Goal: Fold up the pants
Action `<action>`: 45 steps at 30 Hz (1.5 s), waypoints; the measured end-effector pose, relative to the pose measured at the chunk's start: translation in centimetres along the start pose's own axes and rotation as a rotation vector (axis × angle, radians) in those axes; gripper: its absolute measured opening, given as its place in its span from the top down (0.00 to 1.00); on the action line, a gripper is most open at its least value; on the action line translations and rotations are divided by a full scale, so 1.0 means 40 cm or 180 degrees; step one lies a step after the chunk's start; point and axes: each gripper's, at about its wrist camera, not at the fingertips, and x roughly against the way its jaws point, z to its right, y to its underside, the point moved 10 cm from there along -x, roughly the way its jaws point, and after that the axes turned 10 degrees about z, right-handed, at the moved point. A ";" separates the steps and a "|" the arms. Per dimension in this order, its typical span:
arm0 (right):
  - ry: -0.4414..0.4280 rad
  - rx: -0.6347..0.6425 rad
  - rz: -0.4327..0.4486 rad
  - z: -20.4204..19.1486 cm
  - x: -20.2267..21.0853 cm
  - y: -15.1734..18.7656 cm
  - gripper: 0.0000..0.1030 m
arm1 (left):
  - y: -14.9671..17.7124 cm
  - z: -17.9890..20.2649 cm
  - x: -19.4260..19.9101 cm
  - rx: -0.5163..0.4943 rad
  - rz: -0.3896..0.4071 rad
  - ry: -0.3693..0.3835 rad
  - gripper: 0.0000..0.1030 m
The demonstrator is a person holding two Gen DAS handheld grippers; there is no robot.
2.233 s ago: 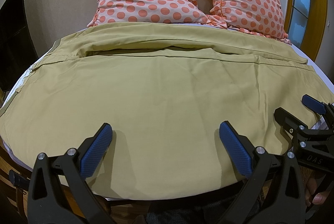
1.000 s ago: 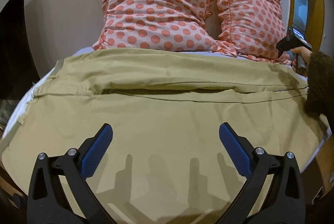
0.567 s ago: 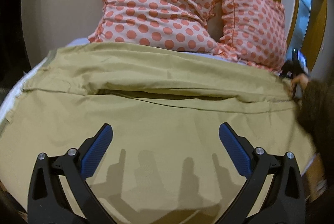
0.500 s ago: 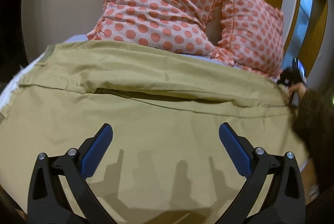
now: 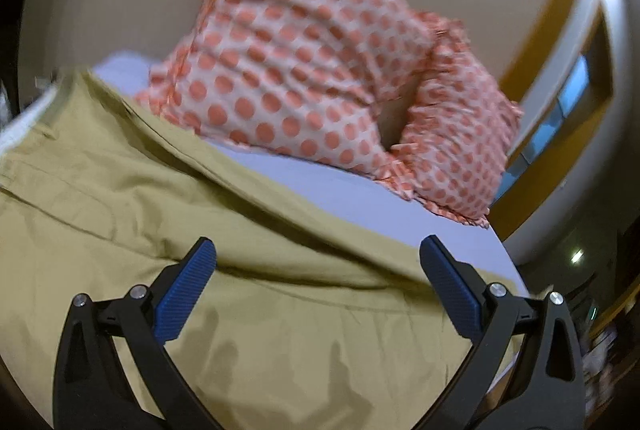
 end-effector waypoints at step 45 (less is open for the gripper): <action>0.1069 0.0466 0.0499 0.249 0.228 0.026 0.21 | 0.335 -0.220 0.536 0.0346 0.0831 -0.1038 0.37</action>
